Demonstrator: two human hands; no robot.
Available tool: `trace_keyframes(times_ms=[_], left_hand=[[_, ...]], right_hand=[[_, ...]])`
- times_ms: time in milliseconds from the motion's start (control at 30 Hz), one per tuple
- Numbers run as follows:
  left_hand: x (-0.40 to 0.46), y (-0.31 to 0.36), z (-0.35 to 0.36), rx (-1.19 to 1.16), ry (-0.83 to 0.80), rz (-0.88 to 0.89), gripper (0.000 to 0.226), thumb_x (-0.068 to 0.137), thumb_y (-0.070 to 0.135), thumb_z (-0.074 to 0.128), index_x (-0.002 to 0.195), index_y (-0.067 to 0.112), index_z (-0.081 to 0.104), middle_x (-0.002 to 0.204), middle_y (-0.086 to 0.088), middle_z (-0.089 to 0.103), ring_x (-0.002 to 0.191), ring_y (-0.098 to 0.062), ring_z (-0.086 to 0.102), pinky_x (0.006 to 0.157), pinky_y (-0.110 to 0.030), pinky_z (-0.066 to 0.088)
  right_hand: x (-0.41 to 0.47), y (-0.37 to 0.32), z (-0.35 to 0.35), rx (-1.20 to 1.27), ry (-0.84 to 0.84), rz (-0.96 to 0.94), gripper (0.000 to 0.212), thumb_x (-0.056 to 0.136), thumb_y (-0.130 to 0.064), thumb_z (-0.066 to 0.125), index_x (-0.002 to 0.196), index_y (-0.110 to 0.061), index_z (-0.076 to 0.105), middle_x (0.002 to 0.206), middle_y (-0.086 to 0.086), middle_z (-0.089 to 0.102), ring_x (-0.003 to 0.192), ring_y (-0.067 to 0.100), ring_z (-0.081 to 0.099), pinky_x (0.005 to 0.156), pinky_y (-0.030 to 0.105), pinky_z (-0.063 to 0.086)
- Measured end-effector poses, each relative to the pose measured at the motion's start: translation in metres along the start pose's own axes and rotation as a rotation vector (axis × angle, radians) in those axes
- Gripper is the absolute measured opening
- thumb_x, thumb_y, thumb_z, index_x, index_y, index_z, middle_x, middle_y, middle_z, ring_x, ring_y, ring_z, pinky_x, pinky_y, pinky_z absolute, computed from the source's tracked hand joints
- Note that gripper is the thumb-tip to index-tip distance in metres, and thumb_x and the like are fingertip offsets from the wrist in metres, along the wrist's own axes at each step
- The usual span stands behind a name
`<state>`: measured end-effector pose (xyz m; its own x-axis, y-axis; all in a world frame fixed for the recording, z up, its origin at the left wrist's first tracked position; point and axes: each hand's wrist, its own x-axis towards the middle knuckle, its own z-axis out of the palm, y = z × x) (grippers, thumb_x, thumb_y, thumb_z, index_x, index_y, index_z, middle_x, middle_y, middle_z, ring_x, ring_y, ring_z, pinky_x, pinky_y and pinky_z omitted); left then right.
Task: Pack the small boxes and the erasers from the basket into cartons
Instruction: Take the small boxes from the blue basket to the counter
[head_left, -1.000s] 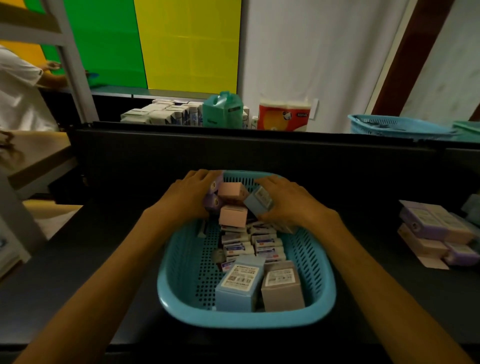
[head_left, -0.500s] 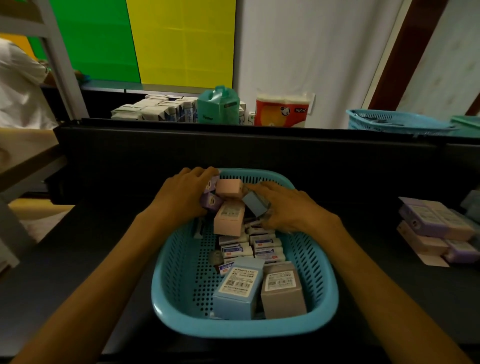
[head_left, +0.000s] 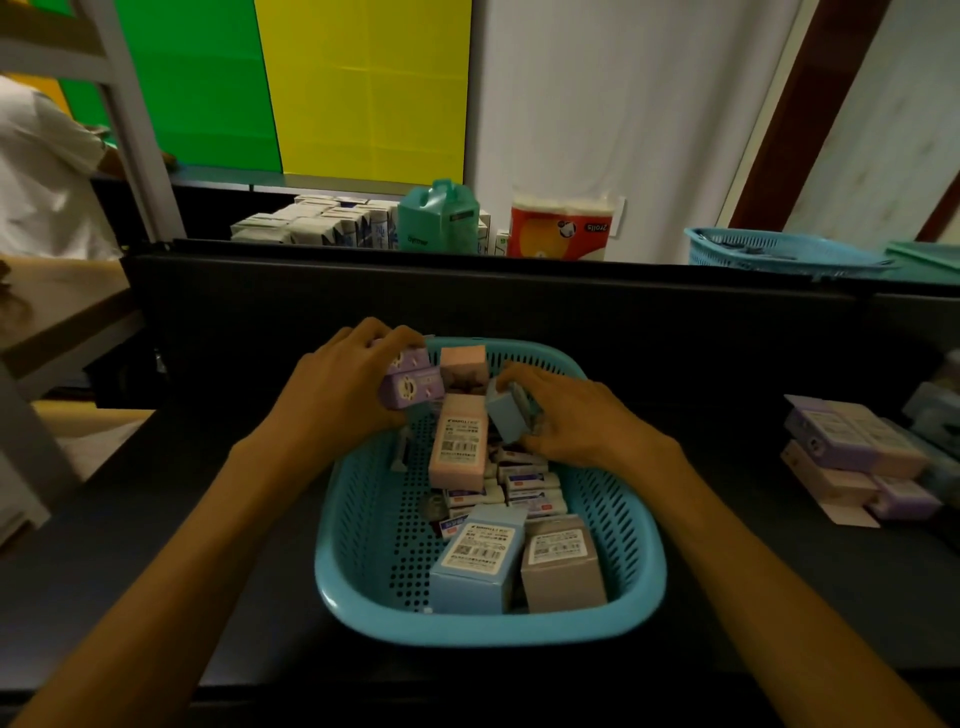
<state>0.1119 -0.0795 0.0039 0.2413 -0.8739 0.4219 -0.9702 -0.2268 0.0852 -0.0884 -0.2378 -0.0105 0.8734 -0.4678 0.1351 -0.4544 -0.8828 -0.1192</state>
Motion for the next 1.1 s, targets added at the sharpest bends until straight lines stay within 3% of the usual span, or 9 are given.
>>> trace_keyframes(times_ms=[100,200,267,367,533,767,1100], left_hand=[[-0.006,0.001,-0.004,-0.015,0.023,-0.007,0.072,0.070,0.040,0.076,0.132,0.030,0.042,0.126,-0.001,0.046,0.108,-0.022,0.050,0.077,-0.041,0.050],[-0.009,0.001,-0.004,-0.027,0.042,-0.004,0.073,0.069,0.041,0.077,0.132,0.030,0.042,0.125,-0.001,0.048,0.104,-0.023,0.053,0.075,-0.042,0.051],[-0.011,0.002,-0.002,-0.025,0.034,-0.008,0.075,0.069,0.041,0.077,0.133,0.031,0.041,0.125,0.000,0.048,0.103,-0.022,0.053,0.074,-0.041,0.051],[-0.014,0.003,-0.001,-0.031,0.027,-0.017,0.076,0.068,0.042,0.077,0.133,0.033,0.038,0.126,0.002,0.046,0.104,-0.020,0.052,0.077,-0.042,0.051],[-0.016,0.005,0.000,-0.044,0.026,-0.026,0.075,0.068,0.044,0.076,0.132,0.034,0.038,0.124,0.004,0.046,0.103,-0.018,0.053,0.077,-0.041,0.052],[-0.016,0.006,-0.001,-0.061,0.027,-0.030,0.076,0.067,0.042,0.078,0.132,0.033,0.039,0.123,0.004,0.047,0.101,-0.019,0.054,0.075,-0.039,0.051],[-0.015,0.009,-0.006,-0.120,0.083,0.008,0.074,0.066,0.034,0.081,0.130,0.028,0.045,0.124,0.000,0.050,0.101,-0.022,0.055,0.076,-0.038,0.051]], right_hand=[[-0.001,0.000,-0.001,-0.082,0.013,-0.024,0.063,0.082,-0.034,0.065,0.134,-0.042,0.030,0.133,-0.011,0.051,0.108,0.013,0.055,0.071,0.026,0.037],[-0.001,-0.001,-0.002,-0.167,-0.028,-0.055,0.073,0.086,-0.033,0.061,0.144,-0.047,0.018,0.149,-0.011,0.035,0.121,0.013,0.049,0.072,0.026,0.040],[0.000,-0.001,-0.001,-0.218,-0.054,-0.072,0.075,0.086,-0.033,0.059,0.145,-0.049,0.016,0.152,-0.007,0.026,0.119,0.017,0.050,0.073,0.030,0.046],[-0.002,0.001,0.000,-0.187,-0.051,-0.041,0.068,0.083,-0.032,0.063,0.140,-0.043,0.029,0.146,-0.004,0.030,0.106,0.018,0.055,0.073,0.032,0.048],[-0.007,0.006,0.001,-0.083,-0.068,-0.038,0.065,0.075,-0.027,0.071,0.129,-0.038,0.038,0.150,-0.011,0.025,0.115,0.018,0.051,0.078,0.036,0.051],[-0.008,0.008,-0.002,0.007,-0.082,-0.024,0.065,0.077,-0.016,0.071,0.127,-0.040,0.038,0.135,-0.012,0.044,0.107,0.016,0.055,0.081,0.037,0.053],[-0.015,0.005,-0.010,0.188,0.124,0.016,0.058,0.079,-0.018,0.071,0.125,-0.039,0.042,0.128,-0.009,0.053,0.107,0.011,0.056,0.083,0.028,0.052]])
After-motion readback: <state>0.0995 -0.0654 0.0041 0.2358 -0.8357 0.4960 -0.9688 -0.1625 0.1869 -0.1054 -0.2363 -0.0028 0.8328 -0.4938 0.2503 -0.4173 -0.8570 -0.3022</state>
